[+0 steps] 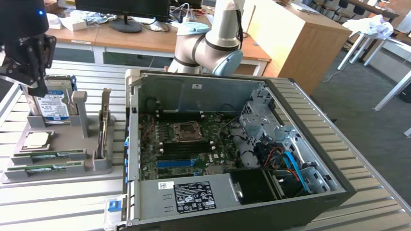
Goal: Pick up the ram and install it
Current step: 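Pick up the ram and move it above insertion slot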
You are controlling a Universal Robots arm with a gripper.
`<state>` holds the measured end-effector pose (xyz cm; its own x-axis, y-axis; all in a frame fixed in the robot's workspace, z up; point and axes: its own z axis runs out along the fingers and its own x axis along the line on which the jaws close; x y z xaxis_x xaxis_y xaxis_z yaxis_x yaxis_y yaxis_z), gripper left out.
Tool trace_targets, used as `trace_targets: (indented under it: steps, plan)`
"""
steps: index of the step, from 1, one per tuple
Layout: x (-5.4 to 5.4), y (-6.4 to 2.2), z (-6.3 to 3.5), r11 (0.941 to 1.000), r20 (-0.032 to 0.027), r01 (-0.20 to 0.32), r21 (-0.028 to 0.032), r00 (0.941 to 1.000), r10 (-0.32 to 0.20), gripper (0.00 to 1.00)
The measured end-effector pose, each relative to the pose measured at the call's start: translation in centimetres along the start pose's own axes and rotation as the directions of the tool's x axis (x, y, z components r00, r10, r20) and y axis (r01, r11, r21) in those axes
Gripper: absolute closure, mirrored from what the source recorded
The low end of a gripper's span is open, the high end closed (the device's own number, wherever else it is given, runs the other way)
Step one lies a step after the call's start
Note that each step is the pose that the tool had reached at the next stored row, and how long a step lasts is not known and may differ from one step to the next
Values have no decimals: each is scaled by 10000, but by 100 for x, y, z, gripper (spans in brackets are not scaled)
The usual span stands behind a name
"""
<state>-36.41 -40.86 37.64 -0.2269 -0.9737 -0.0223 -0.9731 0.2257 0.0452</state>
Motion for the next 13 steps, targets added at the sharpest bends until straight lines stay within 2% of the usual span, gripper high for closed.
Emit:
trace_targets:
  steps: [4, 7, 10, 13]
  plan:
    - [0, 0, 0, 9978, -30, 659, -18, 9978, -659, 90]
    - [0, 0, 1, 9931, -51, 1170, -33, 9931, -1170, 90]
    - [0, 0, 0, 9858, -74, 1676, -50, 9858, -1676, 90]
    - [0, 0, 0, 9756, -95, 2196, -69, 9755, -2196, 90]
